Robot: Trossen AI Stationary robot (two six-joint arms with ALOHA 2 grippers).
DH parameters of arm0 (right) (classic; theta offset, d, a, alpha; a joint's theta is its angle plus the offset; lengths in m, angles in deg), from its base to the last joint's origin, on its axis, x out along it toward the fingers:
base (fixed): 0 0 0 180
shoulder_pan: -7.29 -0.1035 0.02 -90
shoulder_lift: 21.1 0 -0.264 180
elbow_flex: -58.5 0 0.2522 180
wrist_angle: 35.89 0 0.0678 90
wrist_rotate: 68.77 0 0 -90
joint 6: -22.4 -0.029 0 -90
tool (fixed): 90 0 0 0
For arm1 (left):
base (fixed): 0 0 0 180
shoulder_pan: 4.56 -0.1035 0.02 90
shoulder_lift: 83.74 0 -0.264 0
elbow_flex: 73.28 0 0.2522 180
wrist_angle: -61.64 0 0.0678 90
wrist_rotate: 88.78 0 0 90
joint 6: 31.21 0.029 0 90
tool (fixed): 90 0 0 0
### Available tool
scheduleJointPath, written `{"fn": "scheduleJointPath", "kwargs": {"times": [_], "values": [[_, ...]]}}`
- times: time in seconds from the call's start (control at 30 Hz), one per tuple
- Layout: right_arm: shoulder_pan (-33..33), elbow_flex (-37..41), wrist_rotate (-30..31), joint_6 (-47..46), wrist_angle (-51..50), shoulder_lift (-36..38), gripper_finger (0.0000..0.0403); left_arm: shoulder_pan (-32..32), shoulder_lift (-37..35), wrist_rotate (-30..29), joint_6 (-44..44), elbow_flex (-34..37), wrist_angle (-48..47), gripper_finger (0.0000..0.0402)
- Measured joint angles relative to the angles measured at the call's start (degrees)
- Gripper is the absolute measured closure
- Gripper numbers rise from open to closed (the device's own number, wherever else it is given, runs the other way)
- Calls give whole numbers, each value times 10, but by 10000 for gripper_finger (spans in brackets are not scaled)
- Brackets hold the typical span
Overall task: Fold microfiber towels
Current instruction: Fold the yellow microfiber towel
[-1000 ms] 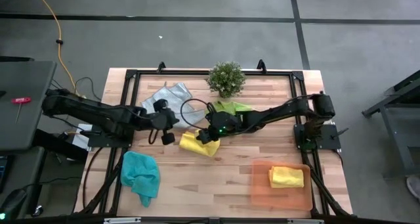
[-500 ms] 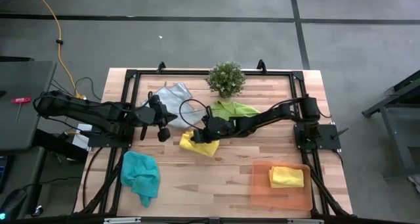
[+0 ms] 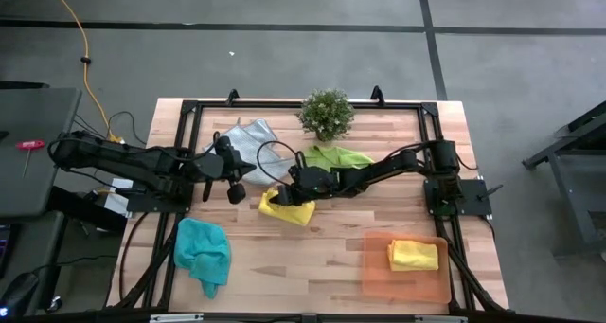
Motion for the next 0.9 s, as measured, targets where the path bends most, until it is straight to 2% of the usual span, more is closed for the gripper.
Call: {"fn": "scheduleJointPath", "kwargs": {"times": [0.2,0.33,0.4,0.47,0.57,0.67,0.77,0.9], "values": [[1,-39,-38,62,-1,0,226,0,0,0,16,0,9,401],[20,-74,-89,139,-35,9,194,0,0,0,15,0,10,401],[32,-90,-116,189,-114,31,191,0,-1,5,11,0,9,401],[39,-101,-113,255,-219,62,191,0,-4,18,11,0,10,401],[38,-103,-73,349,-373,105,190,0,-4,43,12,0,10,401],[22,-87,-42,413,-466,133,191,0,12,77,30,0,19,401],[4,-43,-32,427,-455,141,199,0,44,96,53,0,38,401],[-18,23,24,416,-354,135,238,0,107,114,92,0,101,401]]}}
